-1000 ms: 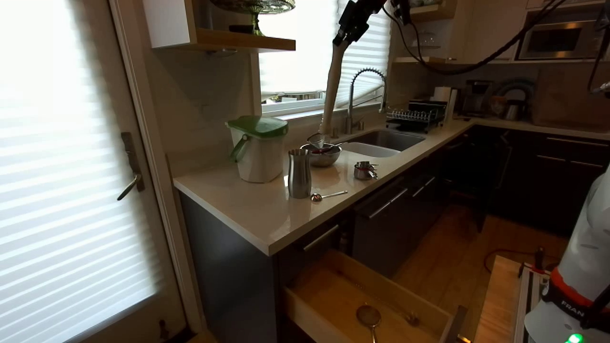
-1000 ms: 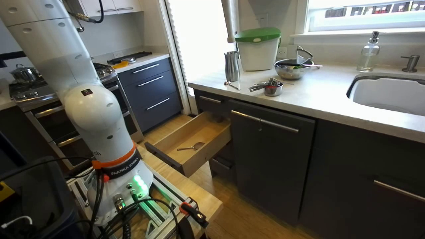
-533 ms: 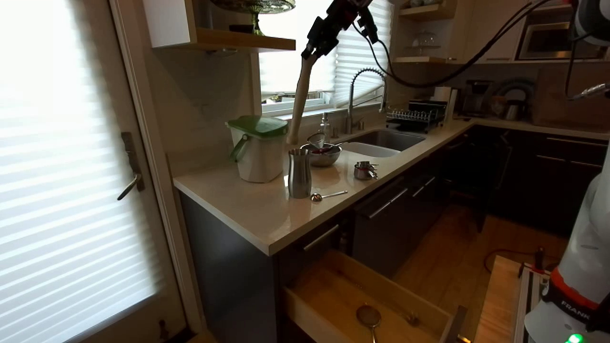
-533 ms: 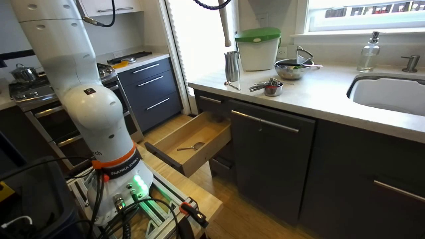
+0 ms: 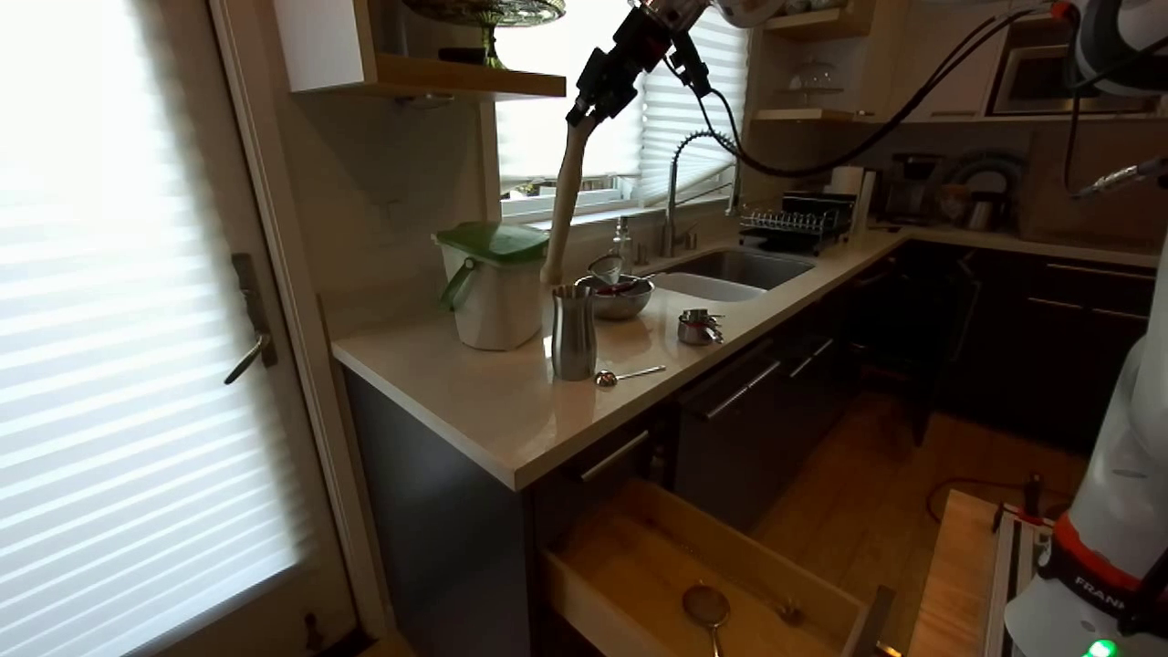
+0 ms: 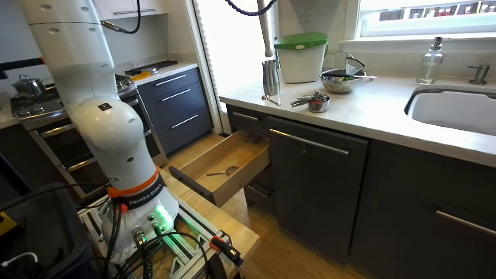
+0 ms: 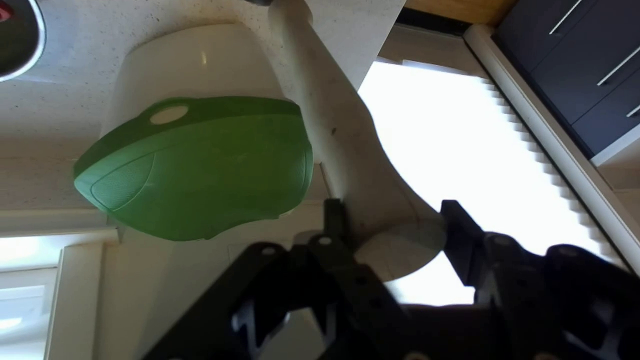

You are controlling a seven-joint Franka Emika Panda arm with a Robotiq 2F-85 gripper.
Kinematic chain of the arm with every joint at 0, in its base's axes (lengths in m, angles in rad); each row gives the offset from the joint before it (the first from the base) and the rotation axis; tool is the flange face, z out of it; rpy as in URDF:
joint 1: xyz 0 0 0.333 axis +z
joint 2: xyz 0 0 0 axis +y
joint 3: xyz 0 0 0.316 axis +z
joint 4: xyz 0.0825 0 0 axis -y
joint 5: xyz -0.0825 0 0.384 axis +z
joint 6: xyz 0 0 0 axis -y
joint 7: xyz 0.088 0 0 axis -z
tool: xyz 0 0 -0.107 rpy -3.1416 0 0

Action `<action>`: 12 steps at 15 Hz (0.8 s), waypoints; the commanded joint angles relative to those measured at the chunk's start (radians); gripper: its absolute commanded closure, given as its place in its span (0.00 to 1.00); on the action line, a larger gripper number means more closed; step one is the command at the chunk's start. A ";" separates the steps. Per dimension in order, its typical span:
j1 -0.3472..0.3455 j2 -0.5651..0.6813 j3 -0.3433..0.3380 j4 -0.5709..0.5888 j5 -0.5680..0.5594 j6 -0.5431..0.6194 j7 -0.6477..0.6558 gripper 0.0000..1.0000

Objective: Put the wooden mortar in the silver cup

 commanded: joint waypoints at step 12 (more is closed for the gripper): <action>-0.011 -0.037 -0.014 -0.012 -0.077 -0.139 0.035 0.74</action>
